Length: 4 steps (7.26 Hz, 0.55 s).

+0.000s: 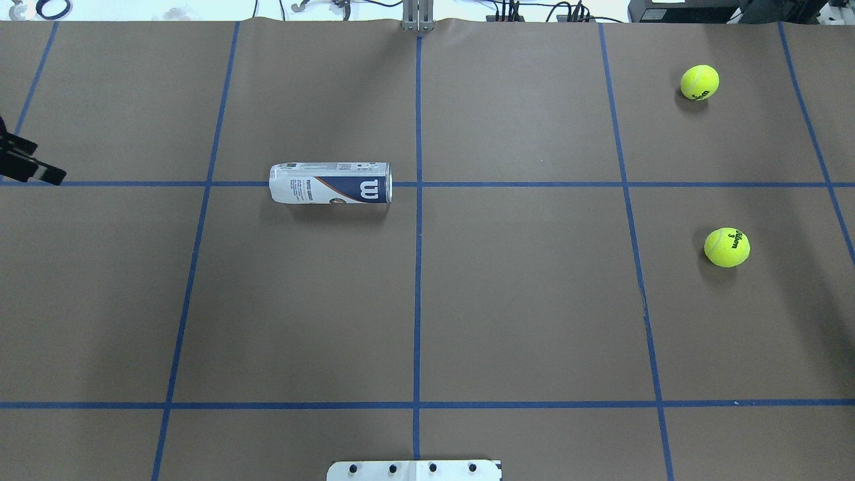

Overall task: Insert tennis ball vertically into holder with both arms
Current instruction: 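Reach the left gripper down to the open end of the lying can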

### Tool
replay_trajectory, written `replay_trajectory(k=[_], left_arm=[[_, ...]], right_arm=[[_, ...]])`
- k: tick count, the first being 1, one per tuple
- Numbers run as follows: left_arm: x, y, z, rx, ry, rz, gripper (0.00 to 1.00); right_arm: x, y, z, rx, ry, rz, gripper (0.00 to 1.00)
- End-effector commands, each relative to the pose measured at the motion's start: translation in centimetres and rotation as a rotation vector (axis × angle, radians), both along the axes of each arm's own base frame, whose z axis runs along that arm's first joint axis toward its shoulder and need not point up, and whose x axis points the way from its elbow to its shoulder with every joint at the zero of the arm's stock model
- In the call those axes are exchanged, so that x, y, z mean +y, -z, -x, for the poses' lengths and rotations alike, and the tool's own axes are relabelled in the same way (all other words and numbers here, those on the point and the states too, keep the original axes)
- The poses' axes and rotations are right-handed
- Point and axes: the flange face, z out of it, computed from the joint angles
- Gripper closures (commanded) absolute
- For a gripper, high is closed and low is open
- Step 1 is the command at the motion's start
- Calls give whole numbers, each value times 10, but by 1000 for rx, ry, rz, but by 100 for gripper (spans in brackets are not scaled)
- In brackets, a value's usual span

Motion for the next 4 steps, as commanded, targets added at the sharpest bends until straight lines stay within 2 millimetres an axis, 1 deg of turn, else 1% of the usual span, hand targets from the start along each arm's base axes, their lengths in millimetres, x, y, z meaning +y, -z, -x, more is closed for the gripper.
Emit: replay_trajectory(k=[1, 2, 3, 4], left_arm=[[-10, 71, -69, 23, -51, -100, 4], [-9, 100, -96, 48, -90, -146, 3], [-1, 120, -130, 66, -144, -172, 2], [2, 146, -154, 77, -157, -221, 2]], right_arm=[[0, -2, 0, 0, -3, 6, 1], [0, -2, 0, 0, -3, 6, 1], [0, -2, 0, 1, 1, 1, 1], [0, 0, 0, 1, 4, -4, 1]])
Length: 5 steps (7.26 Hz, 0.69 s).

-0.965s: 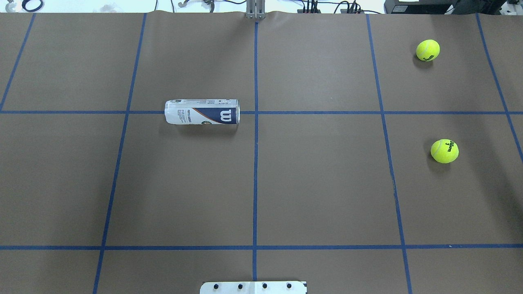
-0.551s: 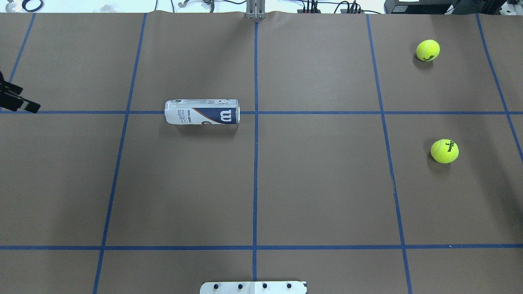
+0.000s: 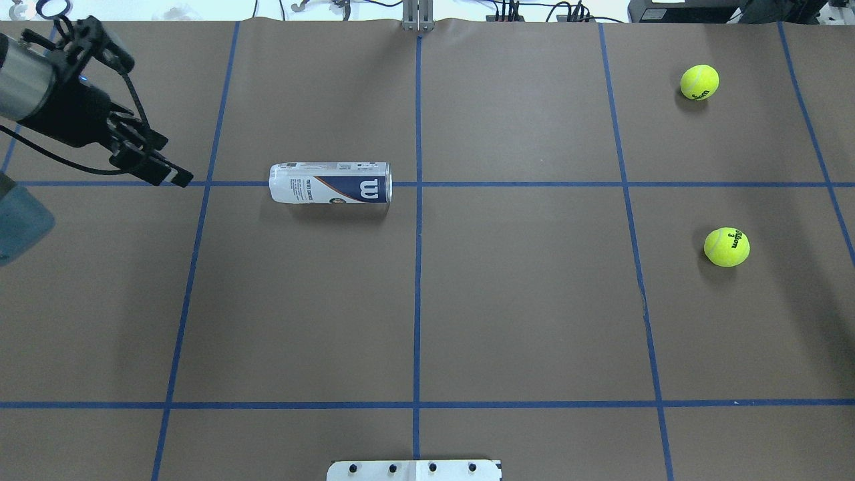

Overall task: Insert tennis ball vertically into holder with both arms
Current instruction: 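Reach the left gripper down to the open end of the lying can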

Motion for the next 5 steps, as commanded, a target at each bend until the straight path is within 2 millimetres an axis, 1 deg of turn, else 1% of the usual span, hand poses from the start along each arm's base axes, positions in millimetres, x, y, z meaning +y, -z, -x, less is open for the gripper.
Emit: replay_trajectory(k=[1, 2, 3, 4, 5], left_arm=[[13, 54, -60, 28, -48, -97, 2], [15, 67, -88, 7, -58, -114, 2], [11, 92, -115, -7, -85, -202, 2], [7, 112, -147, -48, -140, -228, 2], [-6, 154, -171, -97, -126, -281, 2]], right_arm=[[0, 2, 0, -1, 3, -7, 1], [0, 4, 5, -24, 9, -7, 1], [0, 5, 6, -38, 9, -6, 1], [0, 6, 8, -40, 15, -10, 1], [-1, 8, 15, -41, 28, -14, 1]])
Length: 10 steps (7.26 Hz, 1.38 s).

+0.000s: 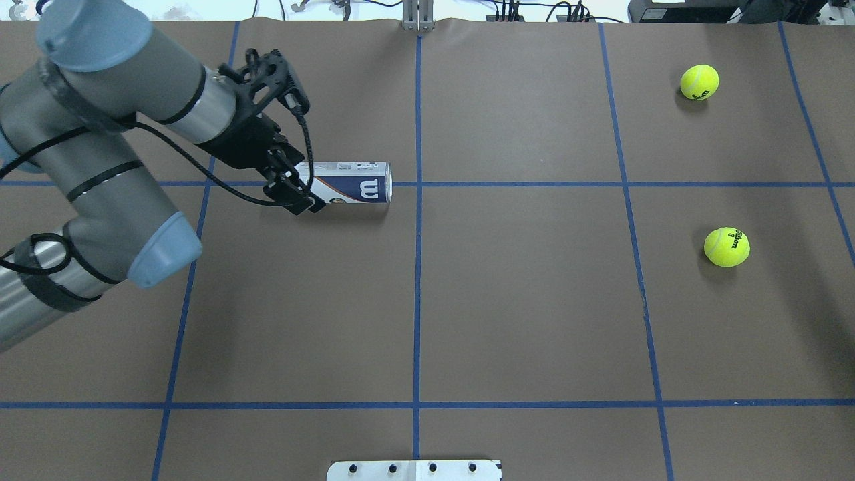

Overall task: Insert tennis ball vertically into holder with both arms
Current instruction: 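Reach the left gripper down to the open end of the lying can, then grasp the can's open end with the left gripper and tip it upright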

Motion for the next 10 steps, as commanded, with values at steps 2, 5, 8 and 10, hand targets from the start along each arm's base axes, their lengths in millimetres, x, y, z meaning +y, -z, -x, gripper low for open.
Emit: replay_trajectory(k=[2, 5, 8, 10], left_arm=[[-14, 72, -66, -113, 66, -125, 6], [-17, 48, -118, -201, 2, -189, 1], [-25, 47, -122, -306, -107, -355, 1], [-20, 43, -134, -396, -146, -443, 1]], right_arm=[[-5, 10, 24, -11, 36, -68, 1], [3, 2, 22, -12, 36, -105, 1], [3, 0, 24, -13, 39, -100, 1], [3, 0, 26, -14, 42, -100, 1]])
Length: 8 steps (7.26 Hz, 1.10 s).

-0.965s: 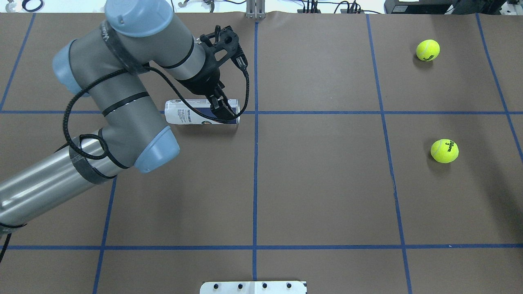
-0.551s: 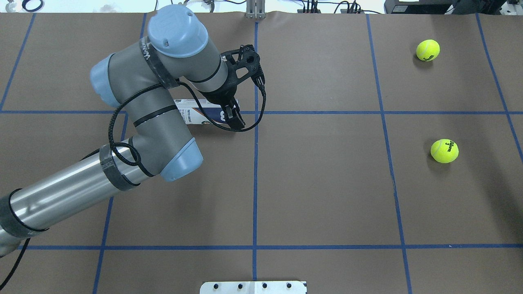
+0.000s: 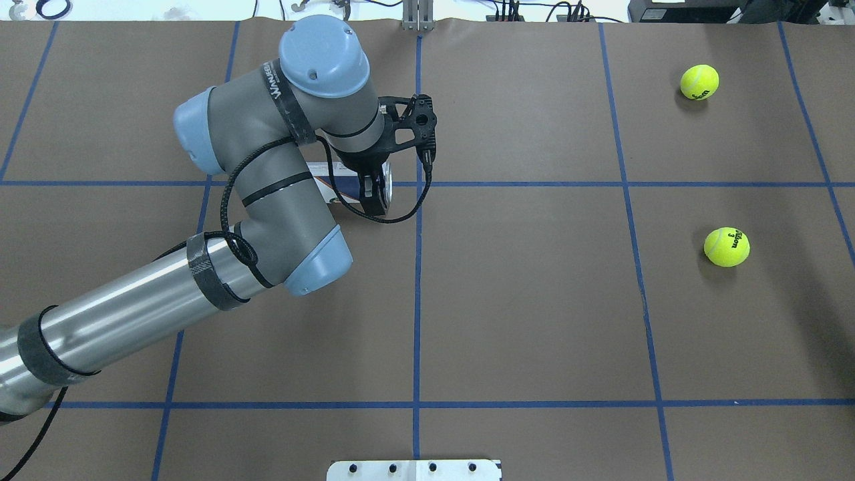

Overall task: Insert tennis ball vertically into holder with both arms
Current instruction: 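Grasp the can's open end with the left gripper and tip it upright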

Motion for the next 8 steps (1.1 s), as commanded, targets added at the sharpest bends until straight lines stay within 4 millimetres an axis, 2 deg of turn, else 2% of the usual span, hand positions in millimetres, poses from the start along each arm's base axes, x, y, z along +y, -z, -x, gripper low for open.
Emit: replay_trajectory(k=[1, 2, 3, 5, 8], left_arm=[[10, -6, -17, -80, -46, -102, 1], [9, -10, -25, -108, -38, -128, 3], [6, -5, -30, -106, -35, -132, 3], [-3, -13, -39, -113, -18, -137, 3], [-16, -15, -47, -86, 51, -160, 6]], right_arm=[[0, 1, 2, 0, 3, -1, 1], [0, 1, 2, 0, 3, -1, 1], [0, 1, 2, -2, 3, -1, 1], [0, 1, 2, -2, 3, -1, 1], [0, 2, 3, -14, 4, -1, 1]])
